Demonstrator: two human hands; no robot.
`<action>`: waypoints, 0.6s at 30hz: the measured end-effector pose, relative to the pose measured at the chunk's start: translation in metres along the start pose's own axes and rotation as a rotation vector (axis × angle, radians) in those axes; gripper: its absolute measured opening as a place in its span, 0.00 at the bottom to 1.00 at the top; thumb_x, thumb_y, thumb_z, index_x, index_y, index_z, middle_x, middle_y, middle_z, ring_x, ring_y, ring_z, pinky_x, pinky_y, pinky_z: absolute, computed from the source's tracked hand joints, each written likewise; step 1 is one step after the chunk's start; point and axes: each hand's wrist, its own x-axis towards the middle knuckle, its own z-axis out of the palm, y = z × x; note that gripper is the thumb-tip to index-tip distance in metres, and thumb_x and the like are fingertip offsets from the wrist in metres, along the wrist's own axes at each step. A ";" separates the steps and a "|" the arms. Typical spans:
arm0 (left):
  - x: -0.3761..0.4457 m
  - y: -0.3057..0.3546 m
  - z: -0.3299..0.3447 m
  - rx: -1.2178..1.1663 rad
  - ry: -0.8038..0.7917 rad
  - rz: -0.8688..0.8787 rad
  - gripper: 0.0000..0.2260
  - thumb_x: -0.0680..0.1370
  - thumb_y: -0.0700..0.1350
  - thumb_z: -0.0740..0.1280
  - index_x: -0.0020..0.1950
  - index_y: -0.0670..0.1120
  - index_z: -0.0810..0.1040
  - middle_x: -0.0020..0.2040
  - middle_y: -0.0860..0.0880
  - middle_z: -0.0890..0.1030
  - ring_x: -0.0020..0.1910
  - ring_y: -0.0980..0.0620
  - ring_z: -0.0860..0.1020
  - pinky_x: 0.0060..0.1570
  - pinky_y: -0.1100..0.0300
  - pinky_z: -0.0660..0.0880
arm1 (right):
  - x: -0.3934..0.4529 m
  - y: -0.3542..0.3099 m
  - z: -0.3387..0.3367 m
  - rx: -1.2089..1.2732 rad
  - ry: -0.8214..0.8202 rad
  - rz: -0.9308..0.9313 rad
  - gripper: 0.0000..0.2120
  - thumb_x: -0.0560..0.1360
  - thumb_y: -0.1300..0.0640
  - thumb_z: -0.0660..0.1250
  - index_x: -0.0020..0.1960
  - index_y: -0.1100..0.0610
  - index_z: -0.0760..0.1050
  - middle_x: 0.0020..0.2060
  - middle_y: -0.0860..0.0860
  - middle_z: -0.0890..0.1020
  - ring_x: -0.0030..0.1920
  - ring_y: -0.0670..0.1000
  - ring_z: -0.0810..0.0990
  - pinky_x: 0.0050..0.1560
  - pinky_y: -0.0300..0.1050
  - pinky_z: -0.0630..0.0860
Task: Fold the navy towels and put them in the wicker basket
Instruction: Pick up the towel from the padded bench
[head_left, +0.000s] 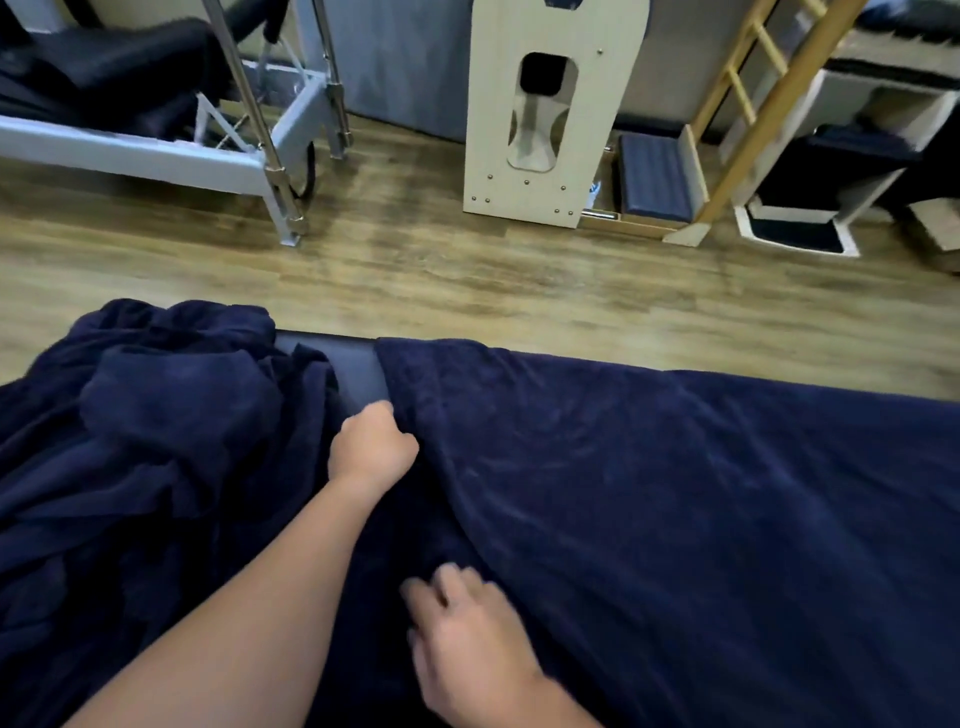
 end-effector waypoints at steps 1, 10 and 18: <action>-0.001 0.002 -0.002 -0.002 -0.005 0.038 0.04 0.74 0.42 0.65 0.39 0.46 0.72 0.39 0.47 0.79 0.40 0.45 0.77 0.35 0.55 0.73 | -0.001 -0.012 0.000 0.018 -0.141 -0.012 0.25 0.74 0.45 0.60 0.72 0.38 0.66 0.49 0.52 0.72 0.45 0.57 0.77 0.42 0.53 0.77; -0.014 0.013 -0.012 -0.019 -0.236 0.300 0.33 0.79 0.37 0.61 0.78 0.62 0.58 0.54 0.51 0.79 0.41 0.47 0.83 0.43 0.52 0.81 | 0.007 -0.054 0.003 -0.073 -0.532 0.085 0.25 0.83 0.39 0.54 0.72 0.54 0.68 0.63 0.62 0.72 0.57 0.64 0.75 0.48 0.56 0.67; -0.019 0.017 -0.009 0.027 -0.266 0.256 0.31 0.77 0.35 0.63 0.80 0.48 0.62 0.66 0.47 0.77 0.30 0.47 0.83 0.32 0.58 0.80 | -0.023 -0.032 -0.021 -0.027 -0.413 0.267 0.22 0.75 0.58 0.70 0.67 0.59 0.69 0.63 0.62 0.73 0.54 0.63 0.80 0.44 0.51 0.69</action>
